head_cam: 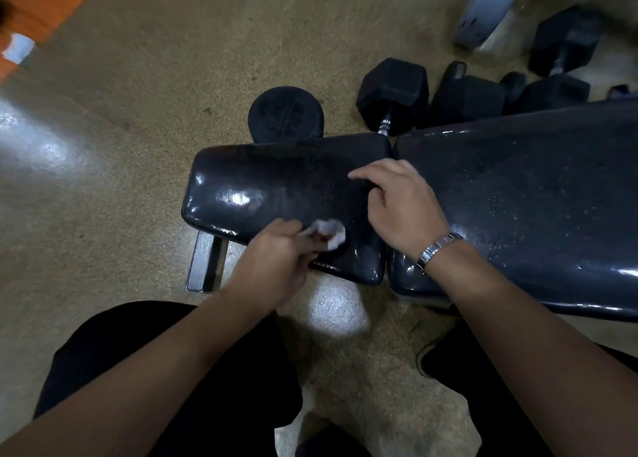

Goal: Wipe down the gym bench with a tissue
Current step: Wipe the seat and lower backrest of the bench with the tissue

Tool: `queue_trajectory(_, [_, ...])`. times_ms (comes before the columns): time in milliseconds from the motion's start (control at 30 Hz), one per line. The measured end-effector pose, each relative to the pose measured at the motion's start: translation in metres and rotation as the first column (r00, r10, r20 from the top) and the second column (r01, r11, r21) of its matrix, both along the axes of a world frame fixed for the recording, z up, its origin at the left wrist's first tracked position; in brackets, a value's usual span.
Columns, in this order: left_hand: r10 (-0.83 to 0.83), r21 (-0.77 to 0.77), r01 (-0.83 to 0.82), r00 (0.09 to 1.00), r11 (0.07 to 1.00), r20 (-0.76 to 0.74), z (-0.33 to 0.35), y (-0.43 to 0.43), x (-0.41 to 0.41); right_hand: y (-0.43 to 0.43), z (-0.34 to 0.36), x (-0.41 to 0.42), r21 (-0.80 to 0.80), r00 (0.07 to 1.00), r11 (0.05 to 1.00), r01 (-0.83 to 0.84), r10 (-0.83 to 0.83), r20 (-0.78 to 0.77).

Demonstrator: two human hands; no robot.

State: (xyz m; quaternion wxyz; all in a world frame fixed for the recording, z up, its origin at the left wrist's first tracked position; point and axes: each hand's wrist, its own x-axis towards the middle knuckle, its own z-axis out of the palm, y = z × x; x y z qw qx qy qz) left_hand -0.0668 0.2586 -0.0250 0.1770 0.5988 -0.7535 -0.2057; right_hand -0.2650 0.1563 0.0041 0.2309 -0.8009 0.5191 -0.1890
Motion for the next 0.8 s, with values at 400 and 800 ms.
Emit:
queue_trajectory(400, [-0.014,-0.031,0.013,1.000,0.999,-0.026,-0.002,-0.009,-0.041,-0.005,0.008,-0.015,-0.024,0.999,0.998,0.051,-0.051,-0.002])
queue_trajectory(800, [-0.038,-0.025,0.040,0.996,0.999,0.085,0.001,-0.005,-0.069,-0.006,0.009,-0.028,-0.050,0.997,0.995,0.081,-0.081,0.001])
